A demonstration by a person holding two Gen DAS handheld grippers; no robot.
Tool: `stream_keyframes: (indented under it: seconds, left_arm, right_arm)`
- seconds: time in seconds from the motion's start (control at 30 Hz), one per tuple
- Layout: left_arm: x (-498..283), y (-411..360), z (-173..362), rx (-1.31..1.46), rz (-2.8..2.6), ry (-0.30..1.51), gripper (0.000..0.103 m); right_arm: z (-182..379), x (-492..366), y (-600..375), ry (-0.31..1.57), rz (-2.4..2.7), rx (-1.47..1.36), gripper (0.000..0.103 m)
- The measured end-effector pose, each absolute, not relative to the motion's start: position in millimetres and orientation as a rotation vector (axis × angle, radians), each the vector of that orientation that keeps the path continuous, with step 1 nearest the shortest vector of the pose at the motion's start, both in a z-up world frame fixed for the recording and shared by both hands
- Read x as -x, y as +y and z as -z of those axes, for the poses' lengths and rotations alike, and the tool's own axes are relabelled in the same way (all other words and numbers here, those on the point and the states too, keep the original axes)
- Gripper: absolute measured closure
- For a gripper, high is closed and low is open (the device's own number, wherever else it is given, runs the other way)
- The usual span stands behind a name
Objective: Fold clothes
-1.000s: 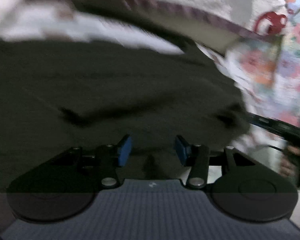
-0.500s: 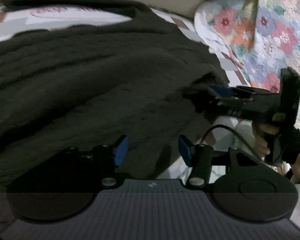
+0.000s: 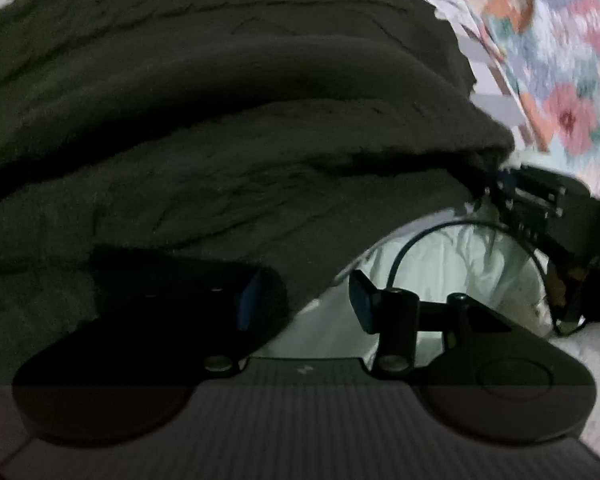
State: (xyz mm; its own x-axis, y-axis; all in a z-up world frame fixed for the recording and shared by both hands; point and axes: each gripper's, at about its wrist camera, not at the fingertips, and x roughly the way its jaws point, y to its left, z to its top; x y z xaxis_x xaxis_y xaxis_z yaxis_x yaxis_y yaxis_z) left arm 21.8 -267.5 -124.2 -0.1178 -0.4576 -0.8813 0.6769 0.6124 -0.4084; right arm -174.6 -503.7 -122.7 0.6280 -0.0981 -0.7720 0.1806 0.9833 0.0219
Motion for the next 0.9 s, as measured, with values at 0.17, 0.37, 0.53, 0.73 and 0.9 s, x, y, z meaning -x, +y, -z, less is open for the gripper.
stream_keyframes:
  seconds: [0.17,0.37,0.53,0.73,0.9]
  left_arm:
    - [-21,-248,86,-0.163,1.013,1.188,0.055]
    - [-35,-213,70,-0.171,0.888,0.987,0.044]
    - [-26,-221,83,-0.389,0.981,0.975,0.041]
    - [-28,-222,90,-0.571,0.996,0.953,0.038]
    - [-30,-229,106,-0.696,0.995,0.909,0.037]
  right_arm:
    - [123,177,-520,0.862,0.149,-0.226,0.087]
    - [127,182,-521,0.844,0.151,-0.264,0.078]
    - [125,186,-530,0.836,0.141,-0.334,0.066]
    - [126,189,-530,0.846,0.102,-0.303,0.066]
    - [128,186,-529,0.838,0.107,-0.310,0.066]
